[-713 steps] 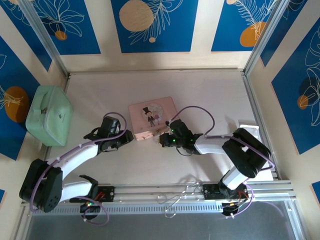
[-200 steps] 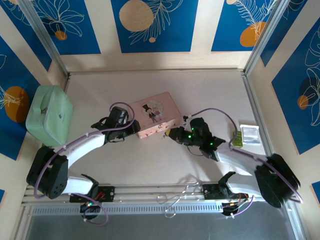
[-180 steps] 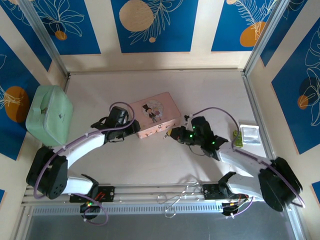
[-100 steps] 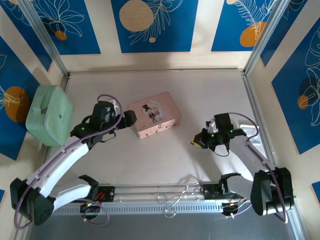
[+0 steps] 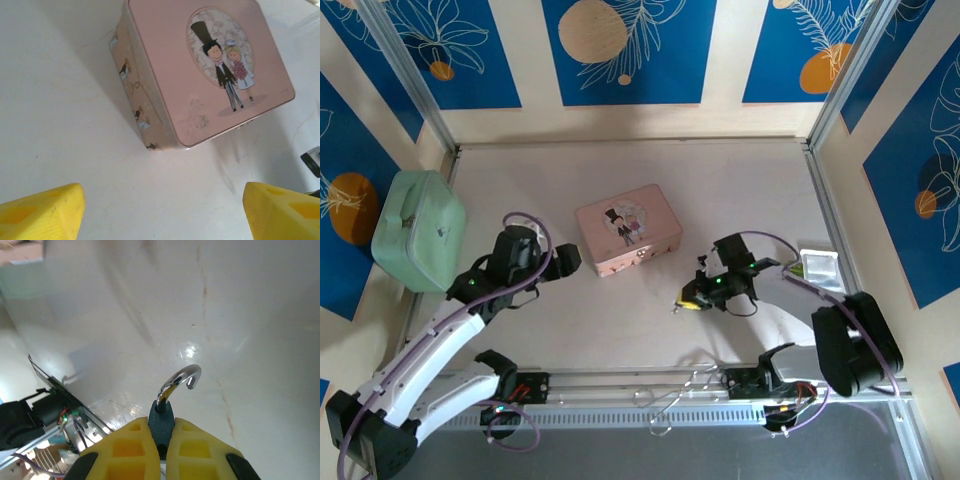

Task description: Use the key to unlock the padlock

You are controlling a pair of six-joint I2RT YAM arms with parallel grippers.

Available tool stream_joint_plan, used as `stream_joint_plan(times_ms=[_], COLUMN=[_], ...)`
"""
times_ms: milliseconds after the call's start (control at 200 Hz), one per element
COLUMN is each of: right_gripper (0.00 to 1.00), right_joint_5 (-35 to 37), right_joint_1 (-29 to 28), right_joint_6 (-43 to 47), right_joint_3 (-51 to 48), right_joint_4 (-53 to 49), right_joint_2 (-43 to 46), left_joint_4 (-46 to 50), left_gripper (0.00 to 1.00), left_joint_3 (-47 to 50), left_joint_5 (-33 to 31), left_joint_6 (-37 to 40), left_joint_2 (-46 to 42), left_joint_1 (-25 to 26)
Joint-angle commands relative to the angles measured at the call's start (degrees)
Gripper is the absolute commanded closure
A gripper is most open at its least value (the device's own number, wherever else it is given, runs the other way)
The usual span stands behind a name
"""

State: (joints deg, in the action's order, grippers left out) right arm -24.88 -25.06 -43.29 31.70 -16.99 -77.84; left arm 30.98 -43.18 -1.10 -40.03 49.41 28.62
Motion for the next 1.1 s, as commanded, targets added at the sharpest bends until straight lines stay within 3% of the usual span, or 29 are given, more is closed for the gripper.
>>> stream_joint_plan(times_ms=[0,130,205,300,450,535,665,740,805,855,955,1000,1025,1095], right_gripper=[0.97,0.91,0.76,0.58,0.48,0.36,0.35,0.34,0.28,0.19,0.16,0.15,0.00,0.01], right_joint_5=[-1.57,-0.84,0.53,2.83,8.83,16.50,31.98,42.11,52.35,57.67,66.50,67.70,66.94,65.94], right_joint_1=[-3.23,-4.50,-4.17,-3.21,-2.98,-3.26,-5.27,-6.14,-5.63,-4.53,-2.17,-1.18,-0.61,0.95], right_joint_6=[-4.53,-5.80,-5.31,-5.10,-2.44,-1.07,1.08,2.09,1.90,2.49,-0.53,4.84,9.82,20.32], right_joint_3=[0.97,2.32,2.77,2.24,5.12,8.61,15.63,19.02,19.81,17.80,8.26,2.17,-1.08,-6.80], right_joint_4=[7.99,10.89,9.45,7.14,-3.09,-11.82,-23.06,-26.23,-27.20,-24.08,-14.88,-7.04,-1.82,8.07], right_joint_2=[-4.89,-10.22,-11.28,-8.51,-0.79,5.68,17.90,24.50,29.72,33.53,41.37,45.54,47.75,50.48], left_joint_4=[-0.42,-0.32,0.12,0.31,0.73,1.88,3.54,3.99,2.29,-3.51,-18.04,-20.47,-21.61,-26.83], left_gripper=[0.18,0.18,0.18,0.19,0.18,0.17,0.12,0.07,0.01,0.01,0.01,0.01,0.01,0.01], left_joint_3=[0.30,-0.44,-0.92,-1.20,-2.55,-4.91,-9.70,-12.82,-13.40,-11.08,-4.45,-2.83,-2.08,1.46], left_joint_5=[-0.13,-0.46,-0.70,-0.57,-1.58,-3.06,-9.24,-17.32,-30.11,-38.21,-40.34,-39.66,-38.55,-37.69], left_joint_6=[-1.11,-0.94,-0.84,-0.84,-0.15,1.04,4.76,8.98,12.85,19.07,33.52,34.71,35.51,36.29], left_joint_2=[-0.22,0.15,0.33,0.51,0.84,1.20,1.74,2.63,3.60,4.35,7.91,11.05,13.28,18.77], left_joint_1=[-0.50,-0.50,-0.50,-0.50,-0.58,-0.72,-1.17,-1.46,-1.59,-1.85,-4.69,-7.05,-8.48,-11.72])
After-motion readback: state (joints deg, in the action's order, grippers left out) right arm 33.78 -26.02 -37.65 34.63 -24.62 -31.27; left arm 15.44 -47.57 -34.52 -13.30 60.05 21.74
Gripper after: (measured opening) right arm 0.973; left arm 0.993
